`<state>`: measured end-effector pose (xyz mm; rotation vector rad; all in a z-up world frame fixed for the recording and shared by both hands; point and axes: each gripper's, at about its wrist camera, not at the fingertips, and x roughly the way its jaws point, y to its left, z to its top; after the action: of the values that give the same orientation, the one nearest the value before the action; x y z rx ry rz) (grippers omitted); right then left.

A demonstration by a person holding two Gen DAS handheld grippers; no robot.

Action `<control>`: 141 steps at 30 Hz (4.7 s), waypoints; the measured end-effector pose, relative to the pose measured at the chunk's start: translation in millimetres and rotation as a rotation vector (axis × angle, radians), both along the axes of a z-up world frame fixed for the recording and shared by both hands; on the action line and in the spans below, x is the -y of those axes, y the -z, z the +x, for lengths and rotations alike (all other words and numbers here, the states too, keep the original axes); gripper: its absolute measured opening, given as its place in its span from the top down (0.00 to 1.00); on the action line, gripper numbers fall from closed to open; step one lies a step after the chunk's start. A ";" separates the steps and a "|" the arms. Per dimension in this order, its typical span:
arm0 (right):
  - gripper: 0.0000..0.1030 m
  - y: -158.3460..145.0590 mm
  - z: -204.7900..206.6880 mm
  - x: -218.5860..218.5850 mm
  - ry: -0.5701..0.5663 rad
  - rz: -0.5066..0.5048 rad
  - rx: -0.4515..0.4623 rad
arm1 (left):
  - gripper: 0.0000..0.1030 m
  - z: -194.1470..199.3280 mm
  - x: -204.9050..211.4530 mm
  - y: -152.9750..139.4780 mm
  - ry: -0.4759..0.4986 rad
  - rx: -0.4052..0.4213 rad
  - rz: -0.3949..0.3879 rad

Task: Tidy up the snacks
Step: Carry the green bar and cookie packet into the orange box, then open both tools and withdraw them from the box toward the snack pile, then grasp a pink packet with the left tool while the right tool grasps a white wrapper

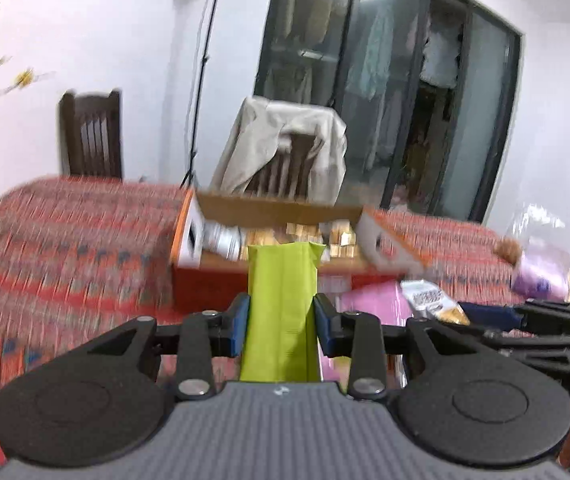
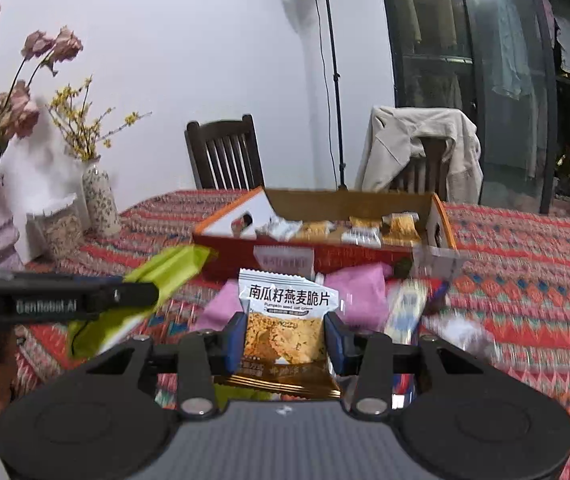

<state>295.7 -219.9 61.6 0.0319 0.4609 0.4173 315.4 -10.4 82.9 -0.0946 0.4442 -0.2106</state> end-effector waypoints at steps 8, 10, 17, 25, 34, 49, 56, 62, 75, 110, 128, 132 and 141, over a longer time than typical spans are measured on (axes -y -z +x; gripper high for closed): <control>0.60 -39.3 181.1 3.2 0.005 0.094 -0.126 | 0.66 179.1 -2.7 -7.7 -0.078 -0.130 0.043; 0.60 -34.5 235.0 -1.2 0.014 0.142 -0.236 | 0.66 214.0 -5.9 6.6 -0.107 -0.188 0.057; 0.58 1.5 345.2 -44.0 0.098 0.023 -0.383 | 0.55 263.2 -11.1 44.5 -0.107 -0.271 0.094; 0.41 25.3 366.1 -58.4 0.132 0.018 -0.410 | 0.42 268.1 -19.3 39.7 -0.088 -0.263 0.093; 0.41 -21.0 320.7 -26.5 0.128 0.015 -0.311 | 0.35 229.0 -18.9 -12.3 -0.066 -0.197 0.100; 0.19 -100.7 94.2 68.2 0.100 -0.046 0.024 | 0.20 19.0 3.0 -80.1 0.003 0.016 0.094; 0.17 -76.1 -17.2 92.7 0.104 -0.041 0.113 | 0.15 -80.5 19.9 -50.0 -0.026 0.076 0.105; 0.10 -36.5 -91.0 89.5 0.130 -0.105 0.164 | 0.15 -128.5 21.2 -8.2 -0.062 -0.006 0.085; 0.10 42.2 -137.7 89.4 0.198 -0.067 0.022 | 0.13 -143.0 20.3 47.1 -0.063 -0.123 0.100; 0.20 83.9 104.5 130.8 0.298 0.406 -0.303 | 0.19 64.4 54.3 77.0 -0.026 -0.156 0.059; 0.35 82.8 95.5 74.2 0.328 -0.116 -0.168 | 0.39 55.2 59.3 81.5 -0.051 -0.191 0.096; 0.34 74.5 71.8 75.0 0.326 -0.139 -0.145 | 0.39 28.0 50.9 72.8 -0.055 -0.191 0.075; 0.34 66.2 15.4 95.1 0.295 0.000 -0.162 | 0.39 -15.9 32.0 66.4 -0.082 -0.199 0.071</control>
<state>311.1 -314.9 -4.5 0.1328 0.6057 0.1248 299.5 -42.5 16.5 -0.0637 0.6442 -0.1050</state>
